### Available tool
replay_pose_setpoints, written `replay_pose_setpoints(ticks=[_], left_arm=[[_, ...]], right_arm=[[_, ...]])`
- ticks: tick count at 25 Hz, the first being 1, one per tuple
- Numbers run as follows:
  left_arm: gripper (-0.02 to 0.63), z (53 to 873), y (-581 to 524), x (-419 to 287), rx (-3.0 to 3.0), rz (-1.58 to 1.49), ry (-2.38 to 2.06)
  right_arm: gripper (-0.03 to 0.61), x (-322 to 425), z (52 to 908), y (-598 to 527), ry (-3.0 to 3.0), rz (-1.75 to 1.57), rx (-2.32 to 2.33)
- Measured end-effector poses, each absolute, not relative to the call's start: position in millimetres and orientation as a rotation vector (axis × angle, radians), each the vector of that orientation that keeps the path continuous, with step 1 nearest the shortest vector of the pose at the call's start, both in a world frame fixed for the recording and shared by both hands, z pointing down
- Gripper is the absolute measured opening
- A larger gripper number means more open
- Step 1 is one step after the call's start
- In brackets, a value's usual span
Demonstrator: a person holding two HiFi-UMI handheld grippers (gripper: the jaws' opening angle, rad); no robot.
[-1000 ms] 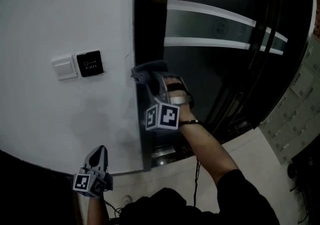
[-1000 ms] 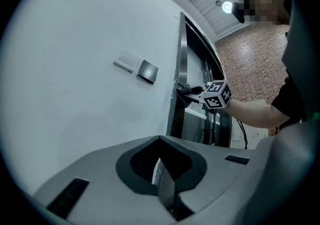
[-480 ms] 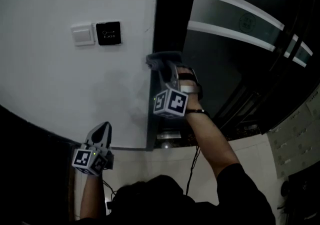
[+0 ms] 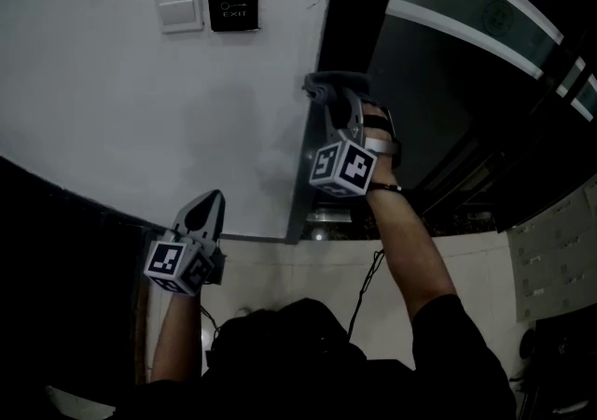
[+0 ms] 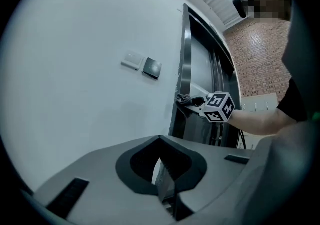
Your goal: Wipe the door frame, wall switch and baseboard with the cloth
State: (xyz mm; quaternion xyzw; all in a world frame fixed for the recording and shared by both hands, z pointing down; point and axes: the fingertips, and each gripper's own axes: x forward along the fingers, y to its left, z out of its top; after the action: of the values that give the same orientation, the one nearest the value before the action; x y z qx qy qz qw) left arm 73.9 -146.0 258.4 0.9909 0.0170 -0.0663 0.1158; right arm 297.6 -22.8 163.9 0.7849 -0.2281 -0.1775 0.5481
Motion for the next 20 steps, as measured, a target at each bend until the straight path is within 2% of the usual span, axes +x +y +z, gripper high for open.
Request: replay_pose_setpoints(ticks=[20], left_arm=[[0.000, 293, -150, 65, 2.898, -0.058, 0.073]], right_arm=[[0.091, 299, 270, -22, -0.592, -0.281, 1.844]])
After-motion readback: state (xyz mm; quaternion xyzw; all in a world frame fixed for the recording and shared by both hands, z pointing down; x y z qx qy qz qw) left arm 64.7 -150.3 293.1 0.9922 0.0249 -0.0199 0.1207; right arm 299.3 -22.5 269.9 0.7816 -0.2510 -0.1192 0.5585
